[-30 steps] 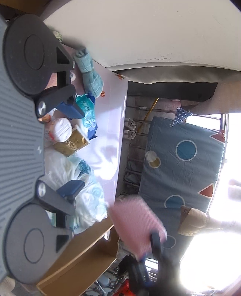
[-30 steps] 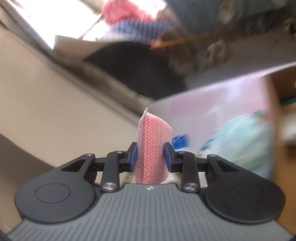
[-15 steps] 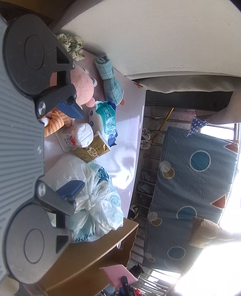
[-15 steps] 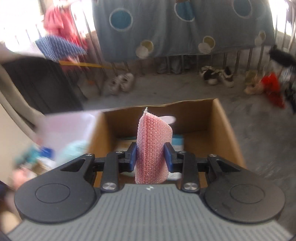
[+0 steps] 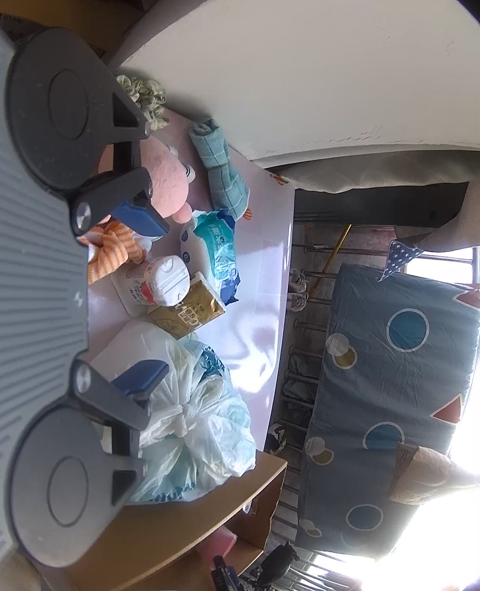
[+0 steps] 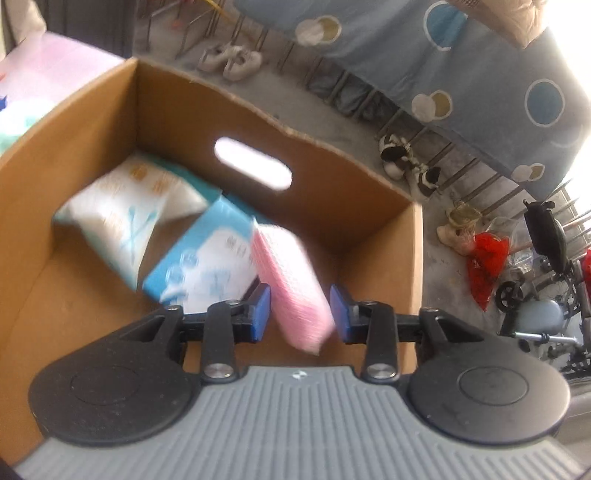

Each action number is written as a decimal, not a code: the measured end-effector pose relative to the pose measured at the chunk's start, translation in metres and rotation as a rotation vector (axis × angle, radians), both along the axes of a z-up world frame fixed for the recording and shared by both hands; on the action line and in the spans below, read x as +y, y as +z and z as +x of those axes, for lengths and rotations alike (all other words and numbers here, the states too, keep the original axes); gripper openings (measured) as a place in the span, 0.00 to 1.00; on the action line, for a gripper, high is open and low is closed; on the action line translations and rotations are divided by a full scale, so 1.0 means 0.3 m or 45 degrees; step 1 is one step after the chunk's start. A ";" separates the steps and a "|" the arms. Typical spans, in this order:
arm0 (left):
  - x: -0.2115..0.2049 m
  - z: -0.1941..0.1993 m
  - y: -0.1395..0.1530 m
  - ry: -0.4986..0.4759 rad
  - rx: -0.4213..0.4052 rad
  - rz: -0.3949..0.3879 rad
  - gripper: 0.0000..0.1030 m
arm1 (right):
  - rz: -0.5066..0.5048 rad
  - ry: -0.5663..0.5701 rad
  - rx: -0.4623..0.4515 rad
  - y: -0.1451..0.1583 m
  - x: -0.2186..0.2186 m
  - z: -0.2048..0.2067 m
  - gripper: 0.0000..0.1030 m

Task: Organize soft objects
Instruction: 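Lower the sponge cloth into the cardboard box and open the right tool, then move the right tool back to the blue wet-wipes pack and grasp it, then carry the wet-wipes pack with the right tool into the cardboard box and release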

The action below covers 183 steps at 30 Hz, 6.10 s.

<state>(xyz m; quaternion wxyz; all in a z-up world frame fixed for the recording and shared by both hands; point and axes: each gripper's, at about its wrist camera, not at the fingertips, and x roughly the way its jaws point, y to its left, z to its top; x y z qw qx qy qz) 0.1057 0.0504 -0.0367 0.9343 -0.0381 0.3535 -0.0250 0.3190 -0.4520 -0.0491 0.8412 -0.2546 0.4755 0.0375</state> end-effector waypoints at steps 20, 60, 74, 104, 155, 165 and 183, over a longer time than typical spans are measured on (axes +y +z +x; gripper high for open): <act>0.048 -0.029 -0.017 0.023 0.022 -0.058 0.73 | 0.893 -0.507 0.063 0.051 -0.051 0.042 0.34; 0.132 -0.026 -0.052 0.058 0.040 -0.148 0.73 | 0.854 -0.984 0.338 -0.162 -0.178 -0.085 0.42; 0.109 -0.022 -0.065 0.048 0.058 -0.100 0.73 | 1.023 -1.069 0.193 -0.110 -0.250 -0.050 0.48; 0.138 -0.073 -0.036 0.093 0.050 -0.032 0.75 | 0.944 -1.004 0.018 -0.126 -0.175 0.133 0.47; 0.227 0.547 -0.137 0.018 0.339 -0.136 0.87 | 1.174 -0.227 0.731 -0.053 1.145 0.233 0.54; 0.225 0.727 -0.288 0.081 0.588 -0.163 0.87 | 1.164 -0.317 0.863 -0.254 1.161 0.291 0.55; 0.209 0.667 -0.018 0.135 0.390 -0.227 0.63 | 1.380 -0.221 0.732 -0.059 1.098 0.236 0.41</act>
